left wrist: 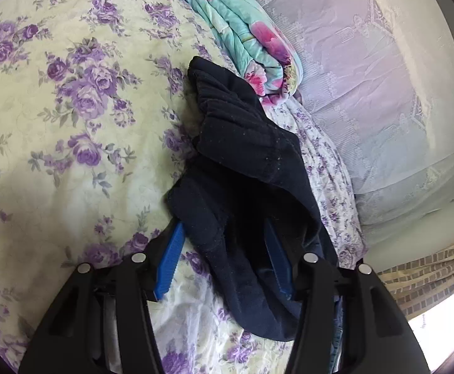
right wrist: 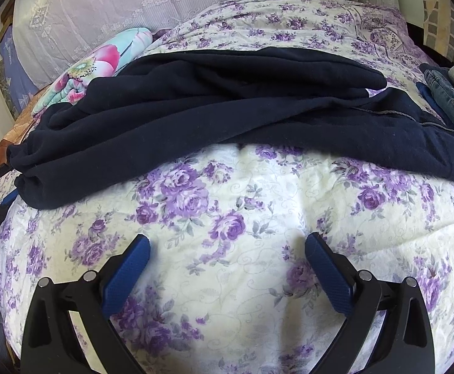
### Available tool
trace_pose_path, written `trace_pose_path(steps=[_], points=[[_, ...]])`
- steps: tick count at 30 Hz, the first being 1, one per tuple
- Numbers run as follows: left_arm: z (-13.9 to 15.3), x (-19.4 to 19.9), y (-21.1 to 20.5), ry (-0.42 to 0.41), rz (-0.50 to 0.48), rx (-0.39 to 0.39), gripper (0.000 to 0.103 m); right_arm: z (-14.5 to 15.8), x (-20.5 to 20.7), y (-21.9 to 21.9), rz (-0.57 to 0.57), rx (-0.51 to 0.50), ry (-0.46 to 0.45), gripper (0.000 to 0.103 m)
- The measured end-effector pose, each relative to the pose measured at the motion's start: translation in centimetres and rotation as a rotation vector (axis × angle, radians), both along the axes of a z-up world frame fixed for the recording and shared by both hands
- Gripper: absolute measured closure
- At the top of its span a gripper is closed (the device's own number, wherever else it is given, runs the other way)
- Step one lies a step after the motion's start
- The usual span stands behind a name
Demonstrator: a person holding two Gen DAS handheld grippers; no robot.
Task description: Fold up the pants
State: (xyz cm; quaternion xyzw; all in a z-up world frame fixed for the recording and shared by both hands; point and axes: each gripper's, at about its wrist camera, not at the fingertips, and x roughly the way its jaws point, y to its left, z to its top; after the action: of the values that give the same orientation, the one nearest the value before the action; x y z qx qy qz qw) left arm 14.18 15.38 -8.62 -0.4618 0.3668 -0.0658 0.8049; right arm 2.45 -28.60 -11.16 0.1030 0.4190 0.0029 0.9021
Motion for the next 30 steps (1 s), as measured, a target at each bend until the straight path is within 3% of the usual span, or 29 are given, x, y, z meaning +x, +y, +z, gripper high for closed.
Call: trace_pose_path(steps=[3,4,5,7,9,11,13,16,18,19,21,22,23,24,25,30], points=[[-0.2,-1.2,0.6,0.009,0.000,-0.026,0.052,0.0,0.0,0.0,0.000,0.001,-0.001,0.003],[-0.1,-1.2,0.8,0.018,0.003,-0.033,0.060,0.0,0.0,0.0,0.000,0.002,-0.001,0.003],[-0.4,-1.8,1.1,0.029,0.005,-0.034,0.075,0.0,0.1,0.0,0.000,0.000,0.000,0.003],[-1.5,-2.2,1.8,0.068,0.013,-0.080,0.084,0.0,0.1,0.0,0.000,-0.002,0.000,0.003],[-2.1,-2.5,2.2,0.079,0.032,-0.111,0.085,0.0,0.1,0.0,0.000,0.001,0.000,0.003],[-1.9,-2.1,2.0,0.094,0.048,-0.081,0.084,0.0,0.1,0.0,0.001,-0.001,0.000,0.003],[-1.6,-1.6,1.6,0.100,0.071,-0.064,0.072,0.0,0.0,-0.1,0.001,0.001,-0.001,0.003],[-0.4,-0.5,0.5,0.059,0.063,-0.022,0.035,0.0,0.1,0.0,0.001,0.001,-0.001,0.003],[0.2,0.1,-0.4,0.053,0.056,0.025,0.030,0.0,0.0,0.0,0.001,0.001,-0.001,0.003],[0.2,0.1,-0.6,0.044,0.051,0.039,0.032,0.0,0.0,0.0,0.001,0.003,-0.002,0.003],[-0.2,0.0,-0.1,0.042,0.046,0.048,0.056,0.0,0.0,0.0,0.001,0.009,-0.005,0.003],[-0.8,-0.3,0.7,0.050,0.050,0.020,0.077,-0.1,0.0,-0.1,0.001,0.012,-0.006,0.003],[-1.4,-0.7,1.4,0.053,0.053,-0.015,0.085,-0.1,0.0,-0.1,0.001,0.014,-0.006,0.003],[-2.3,-0.8,2.5,0.046,0.035,-0.095,0.086,-0.1,0.1,-0.1,0.001,0.014,-0.006,0.003],[-2.6,-0.9,3.0,0.039,0.021,-0.128,0.088,-0.1,0.1,-0.1,0.001,0.014,-0.006,0.003],[-0.9,-2.3,4.1,-0.009,-0.019,-0.171,0.089,0.0,0.0,-0.4,0.001,0.039,-0.015,0.003]])
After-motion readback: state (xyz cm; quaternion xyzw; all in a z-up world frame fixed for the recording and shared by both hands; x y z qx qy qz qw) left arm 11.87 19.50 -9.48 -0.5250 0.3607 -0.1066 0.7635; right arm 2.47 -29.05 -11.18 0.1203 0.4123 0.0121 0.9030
